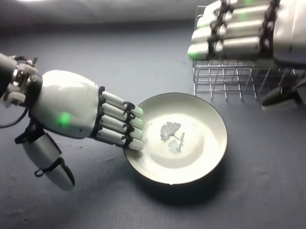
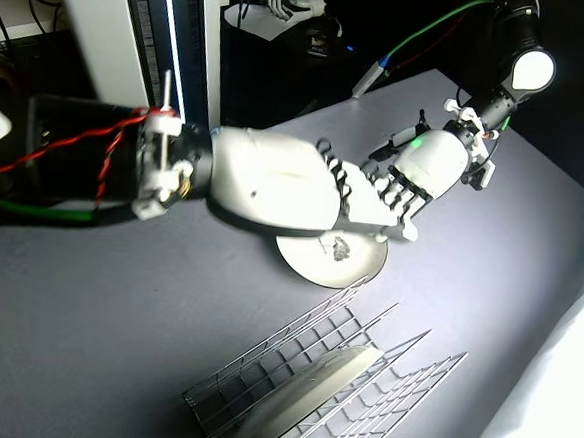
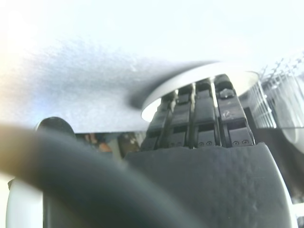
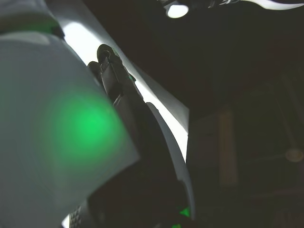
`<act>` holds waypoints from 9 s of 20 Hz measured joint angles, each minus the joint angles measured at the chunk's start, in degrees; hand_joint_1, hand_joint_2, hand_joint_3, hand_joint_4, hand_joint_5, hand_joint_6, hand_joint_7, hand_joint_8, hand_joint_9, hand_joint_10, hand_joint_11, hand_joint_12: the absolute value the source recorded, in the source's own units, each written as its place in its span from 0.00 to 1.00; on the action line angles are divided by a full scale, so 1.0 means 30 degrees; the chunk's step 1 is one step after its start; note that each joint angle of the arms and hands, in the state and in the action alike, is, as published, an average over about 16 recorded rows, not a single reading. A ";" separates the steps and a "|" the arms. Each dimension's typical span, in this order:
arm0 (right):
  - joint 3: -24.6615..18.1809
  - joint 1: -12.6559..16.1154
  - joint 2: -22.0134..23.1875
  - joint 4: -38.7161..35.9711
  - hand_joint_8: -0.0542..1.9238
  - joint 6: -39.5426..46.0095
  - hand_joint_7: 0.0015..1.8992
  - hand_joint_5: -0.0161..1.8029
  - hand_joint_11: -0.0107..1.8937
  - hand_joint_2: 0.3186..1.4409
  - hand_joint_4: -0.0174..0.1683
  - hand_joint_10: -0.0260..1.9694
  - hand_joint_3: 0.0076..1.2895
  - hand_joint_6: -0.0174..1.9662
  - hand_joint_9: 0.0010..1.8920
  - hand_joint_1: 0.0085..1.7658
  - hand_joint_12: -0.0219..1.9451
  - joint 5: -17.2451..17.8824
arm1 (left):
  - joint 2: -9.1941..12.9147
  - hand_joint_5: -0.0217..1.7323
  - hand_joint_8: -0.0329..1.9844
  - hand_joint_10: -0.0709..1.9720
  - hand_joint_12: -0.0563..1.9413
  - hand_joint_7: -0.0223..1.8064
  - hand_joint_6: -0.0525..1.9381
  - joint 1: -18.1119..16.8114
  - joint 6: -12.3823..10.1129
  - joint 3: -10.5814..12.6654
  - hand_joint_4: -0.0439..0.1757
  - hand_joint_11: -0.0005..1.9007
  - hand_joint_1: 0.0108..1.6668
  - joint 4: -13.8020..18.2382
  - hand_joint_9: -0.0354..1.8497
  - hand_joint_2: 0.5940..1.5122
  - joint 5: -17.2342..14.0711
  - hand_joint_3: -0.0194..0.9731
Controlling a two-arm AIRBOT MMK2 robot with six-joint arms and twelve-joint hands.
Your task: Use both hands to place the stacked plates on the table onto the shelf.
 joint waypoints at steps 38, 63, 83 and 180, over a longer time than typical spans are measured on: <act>0.2394 -0.3234 -0.5733 -0.2946 0.03 -0.0472 0.00 0.02 0.02 0.61 0.12 0.02 0.00 0.01 0.01 0.64 0.01 -0.2176 | 0.0517 0.01 0.01 0.03 0.02 0.01 0.01 0.2053 0.0555 -0.0671 0.15 0.01 0.01 -0.1924 0.02 0.53 0.0653 0.04; 0.2885 -0.2779 -0.6859 -0.2310 0.12 -0.0703 0.43 0.41 0.28 0.63 0.06 0.27 0.00 0.15 0.44 0.70 0.55 -0.1853 | 0.1086 0.01 0.01 0.03 0.03 0.02 0.02 0.1053 0.0269 -0.0791 0.17 0.01 0.01 -0.1784 0.03 0.53 0.0433 0.04; -0.0906 0.0119 -0.3585 0.2497 0.35 -0.0655 0.56 0.50 0.34 0.61 0.08 0.57 0.01 0.48 0.49 0.74 0.59 -0.2545 | 0.7097 0.02 0.01 0.04 0.03 0.02 0.04 -0.2784 -0.1014 -0.4920 0.20 0.01 0.01 -0.1061 0.03 0.52 0.1345 0.04; -0.1371 0.2127 0.0626 -0.1905 0.03 -0.2424 0.20 0.22 0.01 0.63 0.13 0.02 0.00 0.02 0.19 0.56 0.45 0.1977 | 0.7796 0.02 0.01 0.04 0.03 0.02 0.04 -0.3141 -0.3313 -0.4232 0.20 0.01 0.01 0.0390 0.03 0.52 0.1382 0.04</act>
